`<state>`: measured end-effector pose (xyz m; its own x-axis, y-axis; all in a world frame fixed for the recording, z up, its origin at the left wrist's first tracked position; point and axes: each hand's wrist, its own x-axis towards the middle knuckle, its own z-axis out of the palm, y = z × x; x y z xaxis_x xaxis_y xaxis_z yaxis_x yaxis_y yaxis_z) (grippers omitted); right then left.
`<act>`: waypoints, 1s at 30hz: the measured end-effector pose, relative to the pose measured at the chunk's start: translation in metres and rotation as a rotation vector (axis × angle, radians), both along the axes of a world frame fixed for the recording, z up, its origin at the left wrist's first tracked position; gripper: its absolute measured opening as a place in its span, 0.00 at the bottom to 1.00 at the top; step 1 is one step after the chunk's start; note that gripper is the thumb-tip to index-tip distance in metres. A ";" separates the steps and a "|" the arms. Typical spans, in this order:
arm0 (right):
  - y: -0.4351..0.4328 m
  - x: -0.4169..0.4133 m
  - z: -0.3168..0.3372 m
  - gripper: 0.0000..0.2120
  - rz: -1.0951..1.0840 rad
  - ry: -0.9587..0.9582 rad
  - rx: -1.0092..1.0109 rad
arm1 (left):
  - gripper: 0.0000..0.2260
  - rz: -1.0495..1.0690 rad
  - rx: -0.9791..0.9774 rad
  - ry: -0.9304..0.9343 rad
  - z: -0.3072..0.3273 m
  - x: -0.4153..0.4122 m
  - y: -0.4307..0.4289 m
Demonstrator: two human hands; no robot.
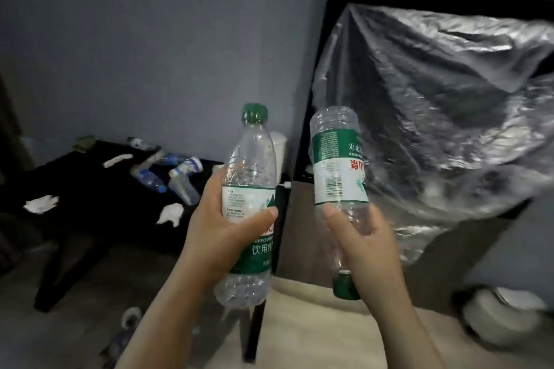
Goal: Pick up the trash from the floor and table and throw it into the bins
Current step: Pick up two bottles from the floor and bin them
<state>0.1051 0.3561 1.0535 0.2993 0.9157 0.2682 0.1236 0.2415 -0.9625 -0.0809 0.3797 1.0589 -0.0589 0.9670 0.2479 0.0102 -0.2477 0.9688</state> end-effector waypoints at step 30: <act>-0.290 0.550 -0.032 0.17 -1.065 0.077 -0.142 | 0.18 -0.930 -0.056 0.067 -0.030 0.658 -0.143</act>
<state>0.6549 0.0666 1.0218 0.9726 0.1956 0.1259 0.1418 -0.0693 -0.9875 0.5775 0.2362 1.0293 0.7576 0.6289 0.1748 -0.1128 -0.1376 0.9840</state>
